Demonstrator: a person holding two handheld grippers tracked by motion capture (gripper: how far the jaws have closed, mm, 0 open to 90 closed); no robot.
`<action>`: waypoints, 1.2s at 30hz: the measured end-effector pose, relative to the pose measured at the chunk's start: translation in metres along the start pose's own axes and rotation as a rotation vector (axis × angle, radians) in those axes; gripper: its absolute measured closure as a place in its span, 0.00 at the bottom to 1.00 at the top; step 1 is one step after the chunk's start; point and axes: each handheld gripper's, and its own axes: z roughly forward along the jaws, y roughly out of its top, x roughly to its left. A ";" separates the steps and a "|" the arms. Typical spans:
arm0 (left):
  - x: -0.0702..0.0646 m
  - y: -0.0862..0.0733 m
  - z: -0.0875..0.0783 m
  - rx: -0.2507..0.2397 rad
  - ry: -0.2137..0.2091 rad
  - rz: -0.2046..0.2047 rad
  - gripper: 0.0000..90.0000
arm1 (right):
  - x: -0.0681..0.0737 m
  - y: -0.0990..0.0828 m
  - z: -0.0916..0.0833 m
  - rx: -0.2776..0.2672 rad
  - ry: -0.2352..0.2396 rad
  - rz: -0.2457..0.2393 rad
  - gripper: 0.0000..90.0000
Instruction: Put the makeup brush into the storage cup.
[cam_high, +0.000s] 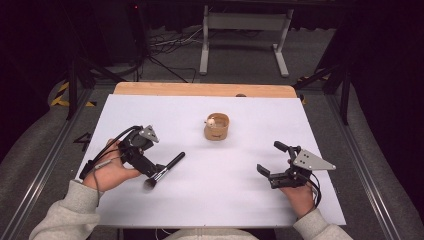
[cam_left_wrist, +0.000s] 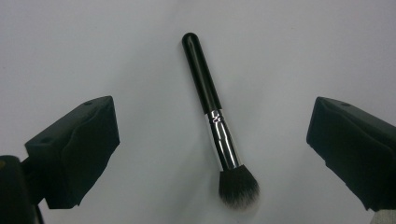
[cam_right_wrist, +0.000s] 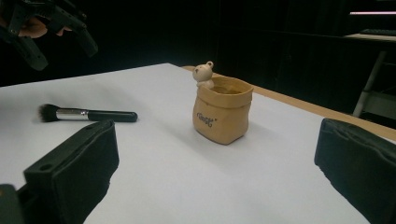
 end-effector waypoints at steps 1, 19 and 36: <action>0.001 0.001 0.000 0.004 0.000 -0.003 0.03 | 0.000 0.000 0.000 0.001 0.000 0.000 0.00; 0.010 0.010 0.012 0.123 -0.014 -0.011 0.05 | -0.001 -0.001 -0.004 0.001 -0.006 0.008 0.00; 0.003 0.013 0.034 0.195 0.012 0.022 0.07 | -0.001 0.001 -0.007 -0.001 -0.011 0.002 0.02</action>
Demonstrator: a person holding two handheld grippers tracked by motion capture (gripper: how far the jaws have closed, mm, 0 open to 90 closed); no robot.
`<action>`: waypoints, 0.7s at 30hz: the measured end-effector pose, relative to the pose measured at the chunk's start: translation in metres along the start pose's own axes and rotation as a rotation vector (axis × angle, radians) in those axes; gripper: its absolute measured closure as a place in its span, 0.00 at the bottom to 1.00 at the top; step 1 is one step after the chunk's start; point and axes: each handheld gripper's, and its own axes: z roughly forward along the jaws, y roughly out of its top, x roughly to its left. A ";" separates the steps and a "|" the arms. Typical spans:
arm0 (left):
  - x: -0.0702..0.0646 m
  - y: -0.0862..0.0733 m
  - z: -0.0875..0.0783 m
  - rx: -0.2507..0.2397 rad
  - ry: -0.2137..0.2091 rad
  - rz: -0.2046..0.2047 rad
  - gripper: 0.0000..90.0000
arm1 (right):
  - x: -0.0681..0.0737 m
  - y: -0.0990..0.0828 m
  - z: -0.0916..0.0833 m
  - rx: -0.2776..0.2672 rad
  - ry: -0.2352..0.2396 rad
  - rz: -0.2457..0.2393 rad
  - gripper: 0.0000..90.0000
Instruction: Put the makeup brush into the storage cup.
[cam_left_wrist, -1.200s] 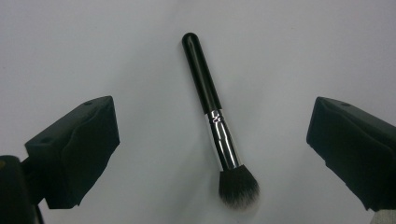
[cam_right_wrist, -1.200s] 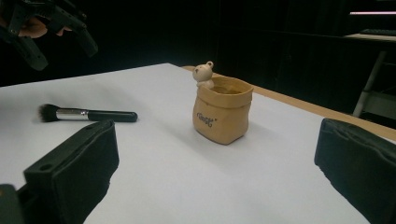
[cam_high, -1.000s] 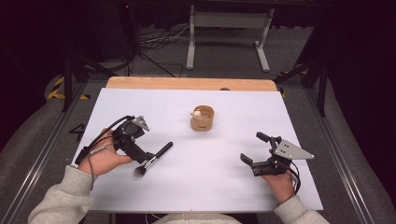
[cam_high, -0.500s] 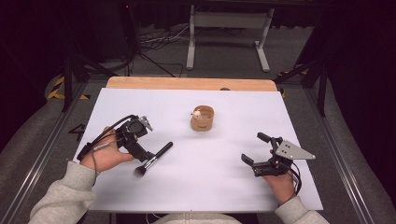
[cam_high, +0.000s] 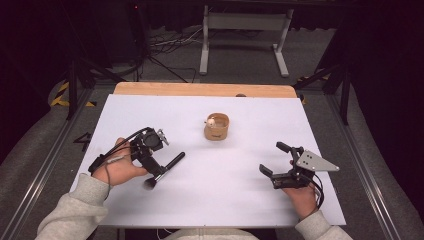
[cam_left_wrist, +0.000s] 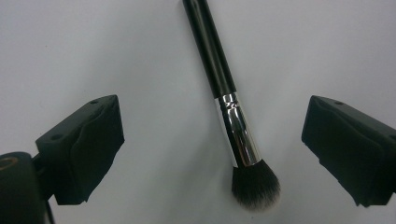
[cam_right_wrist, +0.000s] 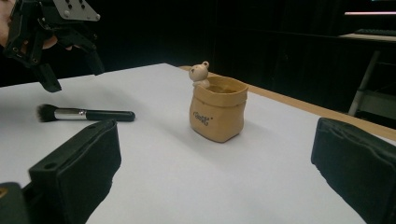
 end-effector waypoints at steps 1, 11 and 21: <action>0.000 0.000 0.001 0.005 0.000 0.004 0.07 | 0.000 0.000 0.000 0.001 -0.001 -0.002 0.02; -0.001 0.000 0.016 0.022 -0.017 0.005 0.10 | 0.002 0.002 0.000 0.004 0.011 -0.021 0.04; 0.000 0.000 0.026 0.034 -0.030 -0.007 0.13 | 0.003 0.001 0.000 0.008 0.016 -0.023 0.04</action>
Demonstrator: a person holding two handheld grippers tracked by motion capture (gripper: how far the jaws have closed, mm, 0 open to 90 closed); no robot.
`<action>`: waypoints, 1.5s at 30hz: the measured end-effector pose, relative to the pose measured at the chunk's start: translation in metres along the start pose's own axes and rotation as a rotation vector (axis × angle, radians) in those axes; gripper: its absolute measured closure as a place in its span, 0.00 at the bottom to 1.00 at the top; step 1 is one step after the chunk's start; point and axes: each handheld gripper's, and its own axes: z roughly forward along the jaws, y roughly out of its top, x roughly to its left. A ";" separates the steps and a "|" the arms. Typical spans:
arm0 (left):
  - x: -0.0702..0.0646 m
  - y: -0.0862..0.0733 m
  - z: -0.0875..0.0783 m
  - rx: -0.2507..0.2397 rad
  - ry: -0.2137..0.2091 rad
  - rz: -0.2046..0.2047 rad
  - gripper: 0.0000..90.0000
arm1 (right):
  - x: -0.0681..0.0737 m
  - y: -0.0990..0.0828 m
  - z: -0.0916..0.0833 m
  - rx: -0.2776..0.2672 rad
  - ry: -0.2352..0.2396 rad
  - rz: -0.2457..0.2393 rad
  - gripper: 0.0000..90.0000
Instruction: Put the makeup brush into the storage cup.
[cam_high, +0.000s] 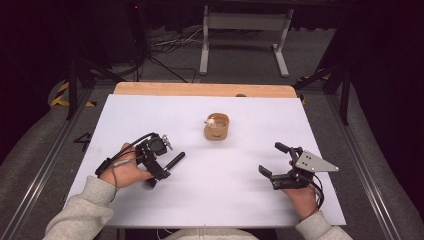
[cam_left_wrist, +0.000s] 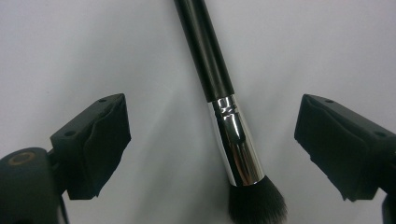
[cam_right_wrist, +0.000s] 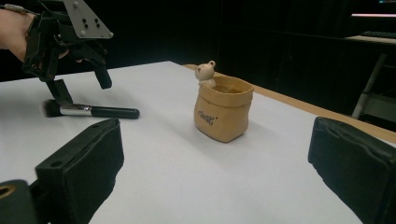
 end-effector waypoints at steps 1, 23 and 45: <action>0.000 0.000 0.001 0.000 0.000 -0.002 0.13 | 0.000 0.000 0.000 0.001 0.002 0.000 0.04; 0.001 -0.003 0.014 0.027 -0.022 -0.003 0.20 | 0.001 -0.001 0.001 0.012 0.005 -0.008 0.05; 0.000 0.000 0.016 0.059 -0.034 0.006 0.51 | 0.001 -0.001 0.002 0.018 0.010 -0.012 0.05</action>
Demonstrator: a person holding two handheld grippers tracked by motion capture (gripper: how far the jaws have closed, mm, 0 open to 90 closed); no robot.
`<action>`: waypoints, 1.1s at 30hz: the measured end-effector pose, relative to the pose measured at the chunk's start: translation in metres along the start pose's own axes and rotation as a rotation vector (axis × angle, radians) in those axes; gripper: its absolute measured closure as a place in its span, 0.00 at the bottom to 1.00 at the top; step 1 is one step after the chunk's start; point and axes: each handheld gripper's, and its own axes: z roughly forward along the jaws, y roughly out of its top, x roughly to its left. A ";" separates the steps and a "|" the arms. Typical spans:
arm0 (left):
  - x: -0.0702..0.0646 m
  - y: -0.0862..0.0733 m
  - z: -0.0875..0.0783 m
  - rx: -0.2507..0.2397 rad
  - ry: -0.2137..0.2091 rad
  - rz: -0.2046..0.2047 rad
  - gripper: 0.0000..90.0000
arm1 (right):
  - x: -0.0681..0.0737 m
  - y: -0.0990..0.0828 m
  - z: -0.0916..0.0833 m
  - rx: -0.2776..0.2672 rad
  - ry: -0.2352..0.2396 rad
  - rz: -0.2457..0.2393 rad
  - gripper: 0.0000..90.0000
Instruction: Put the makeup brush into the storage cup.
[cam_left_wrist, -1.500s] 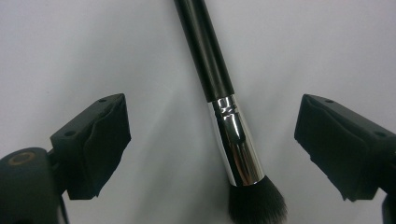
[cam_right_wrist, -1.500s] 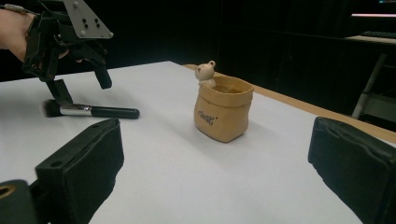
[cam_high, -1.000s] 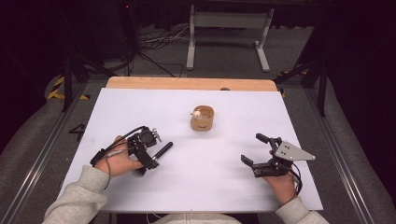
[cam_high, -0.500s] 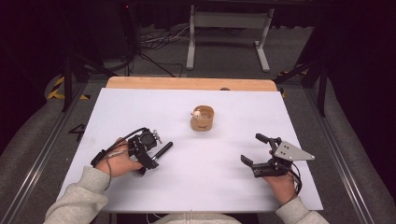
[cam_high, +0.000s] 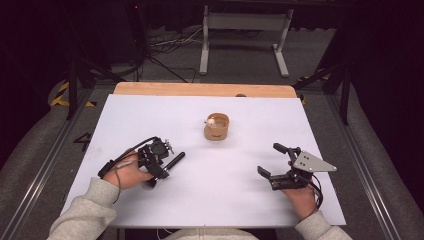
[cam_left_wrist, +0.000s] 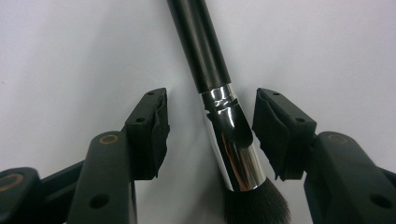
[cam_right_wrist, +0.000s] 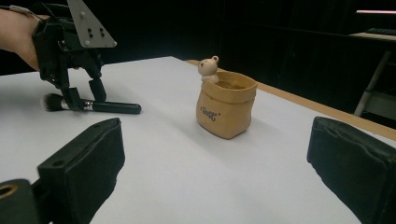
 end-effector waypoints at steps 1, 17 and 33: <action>0.000 0.000 0.000 0.001 0.000 0.000 0.51 | 0.000 0.000 0.000 0.000 0.000 0.000 0.05; 0.000 0.002 0.001 0.015 -0.020 -0.012 0.70 | 0.000 0.000 0.000 0.000 0.003 0.002 0.05; -0.002 0.004 -0.003 0.022 0.001 -0.006 0.79 | 0.000 0.000 0.000 0.002 0.002 0.000 0.05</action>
